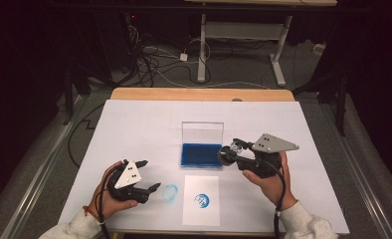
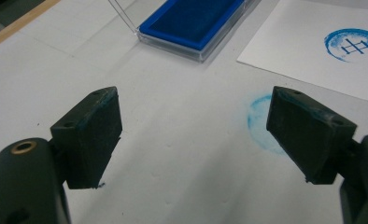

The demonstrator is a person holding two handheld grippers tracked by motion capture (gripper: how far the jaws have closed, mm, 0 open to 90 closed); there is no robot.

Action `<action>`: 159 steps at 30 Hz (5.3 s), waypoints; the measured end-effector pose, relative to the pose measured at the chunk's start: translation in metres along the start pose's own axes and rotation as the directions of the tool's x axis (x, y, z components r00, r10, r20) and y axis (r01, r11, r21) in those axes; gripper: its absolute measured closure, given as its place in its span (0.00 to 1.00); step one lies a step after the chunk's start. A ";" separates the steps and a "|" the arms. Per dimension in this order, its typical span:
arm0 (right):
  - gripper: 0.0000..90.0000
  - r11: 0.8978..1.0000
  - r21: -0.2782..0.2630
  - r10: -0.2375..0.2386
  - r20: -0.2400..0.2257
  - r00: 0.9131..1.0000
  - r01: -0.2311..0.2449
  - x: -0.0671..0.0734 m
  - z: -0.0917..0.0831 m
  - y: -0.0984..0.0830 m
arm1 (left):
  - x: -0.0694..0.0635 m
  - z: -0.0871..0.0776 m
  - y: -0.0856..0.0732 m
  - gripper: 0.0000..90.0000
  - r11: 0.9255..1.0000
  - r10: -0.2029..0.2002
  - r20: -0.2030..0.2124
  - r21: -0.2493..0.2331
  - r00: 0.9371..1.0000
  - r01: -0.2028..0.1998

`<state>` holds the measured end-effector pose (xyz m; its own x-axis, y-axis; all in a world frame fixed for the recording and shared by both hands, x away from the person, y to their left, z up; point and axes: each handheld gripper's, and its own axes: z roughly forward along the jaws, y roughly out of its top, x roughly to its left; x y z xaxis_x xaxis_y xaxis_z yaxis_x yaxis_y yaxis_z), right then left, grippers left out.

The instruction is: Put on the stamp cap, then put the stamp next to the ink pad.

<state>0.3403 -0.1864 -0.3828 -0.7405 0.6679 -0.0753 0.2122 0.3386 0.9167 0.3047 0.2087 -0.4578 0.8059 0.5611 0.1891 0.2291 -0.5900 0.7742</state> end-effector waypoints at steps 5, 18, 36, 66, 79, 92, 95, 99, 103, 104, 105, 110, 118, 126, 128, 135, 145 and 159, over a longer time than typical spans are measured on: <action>0.63 1.000 0.005 -0.001 0.010 1.000 0.001 -0.003 -0.001 0.000 | 0.002 -0.003 -0.006 0.20 1.000 -0.008 -0.007 0.008 1.000 0.008; 0.63 0.999 0.030 0.010 0.039 0.999 -0.011 -0.015 -0.003 -0.001 | 0.001 -0.005 -0.015 0.20 0.999 -0.029 -0.007 0.032 1.000 0.029; 0.63 0.994 0.107 -0.008 0.074 0.997 0.000 -0.029 0.011 -0.006 | 0.001 -0.003 -0.016 0.20 0.999 -0.034 0.000 0.042 0.999 0.034; 0.63 0.940 0.334 0.024 0.127 0.992 -0.065 -0.049 0.070 -0.033 | -0.002 0.002 -0.014 0.20 0.997 -0.026 0.013 0.070 1.000 0.025; 0.62 0.941 0.332 0.022 0.131 0.991 -0.065 -0.045 0.080 -0.035 | -0.002 0.004 -0.013 0.20 0.996 -0.020 0.013 0.082 1.000 0.019; 0.60 0.937 0.338 0.058 0.106 0.993 -0.090 -0.046 0.083 -0.039 | -0.001 0.002 -0.013 0.20 0.997 -0.020 0.004 0.072 1.000 0.020; 0.56 0.938 0.336 0.048 0.119 0.992 -0.085 -0.046 0.083 -0.038 | -0.001 0.001 -0.013 0.20 0.998 -0.018 -0.004 0.068 1.000 0.018; 0.53 0.940 0.331 0.045 0.128 0.991 -0.085 -0.047 0.082 -0.038 | -0.001 0.002 -0.013 0.20 0.997 -0.018 -0.003 0.070 1.000 0.018; 0.48 0.946 0.313 0.043 0.127 0.991 -0.081 -0.047 0.080 -0.037 | -0.001 0.002 -0.013 0.20 0.997 -0.019 -0.002 0.070 1.000 0.020; 0.47 0.948 0.309 0.043 0.122 0.992 -0.079 -0.048 0.080 -0.037 | -0.001 0.002 -0.013 0.20 0.997 -0.019 -0.001 0.071 1.000 0.019; 0.45 0.949 0.305 0.038 0.127 0.991 -0.076 -0.047 0.080 -0.036 | -0.001 0.002 -0.013 0.20 0.997 -0.019 -0.002 0.071 1.000 0.019; 0.39 0.958 0.278 0.039 0.141 0.989 -0.077 -0.048 0.077 -0.035 | -0.001 0.002 -0.013 0.20 0.997 -0.019 0.000 0.073 1.000 0.019; 0.24 0.964 0.251 0.037 0.185 0.982 -0.084 -0.045 0.076 -0.032 | -0.001 0.002 -0.012 0.20 0.997 -0.020 -0.005 0.070 1.000 0.021; 0.22 0.980 0.188 0.030 0.190 0.981 -0.066 -0.041 0.069 -0.026 | -0.001 0.003 -0.012 0.20 0.997 -0.019 -0.005 0.071 1.000 0.019; 0.21 0.984 0.170 0.024 0.197 0.980 -0.058 -0.040 0.067 -0.023 | -0.001 0.003 -0.012 0.20 0.997 -0.020 -0.003 0.071 1.000 0.021; 0.22 0.989 0.141 0.018 0.200 0.980 -0.047 -0.036 0.061 -0.019 | -0.001 0.003 -0.013 0.20 0.997 -0.024 -0.002 0.071 1.000 0.024; 0.22 0.993 0.120 -0.014 0.201 0.979 -0.010 -0.030 0.051 -0.014 | -0.001 0.003 -0.013 0.20 0.997 -0.026 0.000 0.071 1.000 0.026; 0.21 0.995 0.088 -0.057 0.187 0.981 0.041 -0.018 0.040 -0.008 | -0.001 0.002 -0.012 0.20 0.997 -0.020 -0.003 0.070 1.000 0.020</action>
<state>0.3772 -0.1745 -0.4046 -0.6188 0.7598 -0.1993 0.2367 0.4223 0.8750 0.3023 0.2147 -0.4686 0.7995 0.5745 0.1753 0.2832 -0.6179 0.7335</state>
